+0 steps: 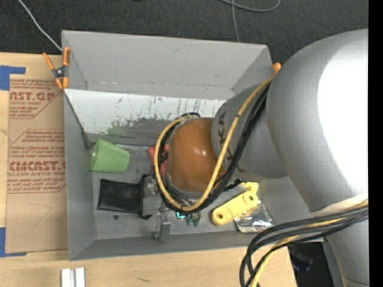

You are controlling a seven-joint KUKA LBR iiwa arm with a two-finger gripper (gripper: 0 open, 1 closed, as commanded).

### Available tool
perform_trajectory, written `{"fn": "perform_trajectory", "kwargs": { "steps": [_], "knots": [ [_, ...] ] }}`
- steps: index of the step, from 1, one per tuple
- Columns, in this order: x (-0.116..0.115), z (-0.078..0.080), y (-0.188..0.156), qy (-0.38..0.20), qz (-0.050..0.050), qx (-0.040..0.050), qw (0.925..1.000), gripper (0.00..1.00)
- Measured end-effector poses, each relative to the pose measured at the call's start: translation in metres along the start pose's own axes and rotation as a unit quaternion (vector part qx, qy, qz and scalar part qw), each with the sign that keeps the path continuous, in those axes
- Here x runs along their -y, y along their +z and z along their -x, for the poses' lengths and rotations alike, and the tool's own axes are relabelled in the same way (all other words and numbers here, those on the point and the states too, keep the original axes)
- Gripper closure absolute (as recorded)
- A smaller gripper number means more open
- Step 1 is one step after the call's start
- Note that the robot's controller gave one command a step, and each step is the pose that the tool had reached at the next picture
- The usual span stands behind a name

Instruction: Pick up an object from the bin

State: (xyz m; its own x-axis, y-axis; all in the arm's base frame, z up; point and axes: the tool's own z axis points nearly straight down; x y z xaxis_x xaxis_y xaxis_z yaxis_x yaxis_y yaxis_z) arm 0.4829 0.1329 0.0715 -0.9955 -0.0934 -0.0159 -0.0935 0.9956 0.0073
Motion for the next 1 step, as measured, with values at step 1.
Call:
{"fn": "perform_trajectory", "kwargs": {
  "steps": [1],
  "knots": [
    [0.0000,0.0000,0.0000,0.000,0.000,-0.0001,1.0000,0.00]
  ]
}}
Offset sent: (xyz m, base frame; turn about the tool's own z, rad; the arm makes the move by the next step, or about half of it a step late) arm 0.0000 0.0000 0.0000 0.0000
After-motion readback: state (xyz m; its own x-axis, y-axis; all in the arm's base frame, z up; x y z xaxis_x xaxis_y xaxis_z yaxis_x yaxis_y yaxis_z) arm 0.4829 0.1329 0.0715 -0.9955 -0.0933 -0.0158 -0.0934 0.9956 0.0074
